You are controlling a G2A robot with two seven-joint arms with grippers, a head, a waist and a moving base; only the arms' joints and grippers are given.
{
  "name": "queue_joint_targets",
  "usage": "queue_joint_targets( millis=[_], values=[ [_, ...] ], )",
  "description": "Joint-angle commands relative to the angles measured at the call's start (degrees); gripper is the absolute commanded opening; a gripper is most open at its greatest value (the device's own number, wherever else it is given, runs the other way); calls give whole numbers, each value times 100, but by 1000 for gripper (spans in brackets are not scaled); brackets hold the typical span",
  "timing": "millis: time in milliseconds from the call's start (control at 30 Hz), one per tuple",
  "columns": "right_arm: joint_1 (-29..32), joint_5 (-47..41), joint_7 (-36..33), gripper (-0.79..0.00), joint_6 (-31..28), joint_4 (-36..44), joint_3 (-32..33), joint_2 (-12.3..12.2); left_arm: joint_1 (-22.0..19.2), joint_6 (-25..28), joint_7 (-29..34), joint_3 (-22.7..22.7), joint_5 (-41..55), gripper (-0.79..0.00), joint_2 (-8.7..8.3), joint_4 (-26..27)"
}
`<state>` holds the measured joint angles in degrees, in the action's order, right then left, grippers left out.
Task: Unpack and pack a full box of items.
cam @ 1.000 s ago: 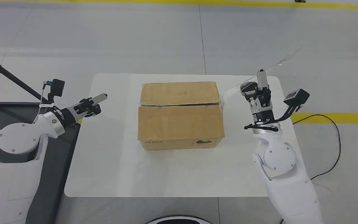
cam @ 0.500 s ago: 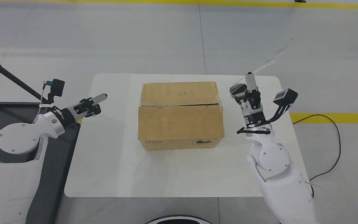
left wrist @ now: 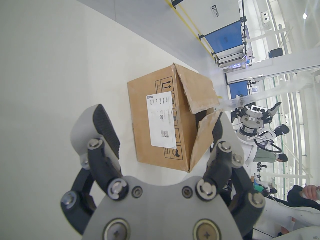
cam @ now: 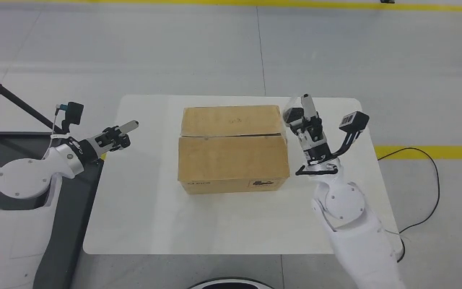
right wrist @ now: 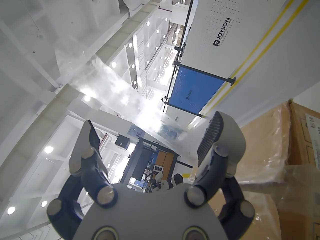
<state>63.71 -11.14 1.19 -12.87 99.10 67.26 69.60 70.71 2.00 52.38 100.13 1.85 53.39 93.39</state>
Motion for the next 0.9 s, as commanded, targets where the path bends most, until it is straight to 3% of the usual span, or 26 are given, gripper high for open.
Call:
queue_joint_targets(
  millis=[0, 433, 467, 533, 567, 867],
  values=[
    [3, -21, -31, 0, -18, -7, -6, 14, 0, 0, 0, 0, 0, 0, 0, 0],
    [114, -1019, -383, 0, 263, -185, 245, 94, 0, 0, 0, 0, 0, 0, 0, 0],
    [111, -1038, -394, -132, 307, -199, 273, 97, 9, 12, -65, 3, -5, 0, 2, 27],
    [113, -1032, -391, -643, 396, -206, 321, 102, 18, 9, -168, 30, 2, 0, -1, 126],
    [117, -1010, -398, -785, 433, -204, 333, 102, 16, 12, -173, 42, -8, 0, -5, 158],
    [138, -907, -589, -785, 600, -164, 423, 94, -5, -44, -207, 108, -47, 0, -31, 295]
  ],
)
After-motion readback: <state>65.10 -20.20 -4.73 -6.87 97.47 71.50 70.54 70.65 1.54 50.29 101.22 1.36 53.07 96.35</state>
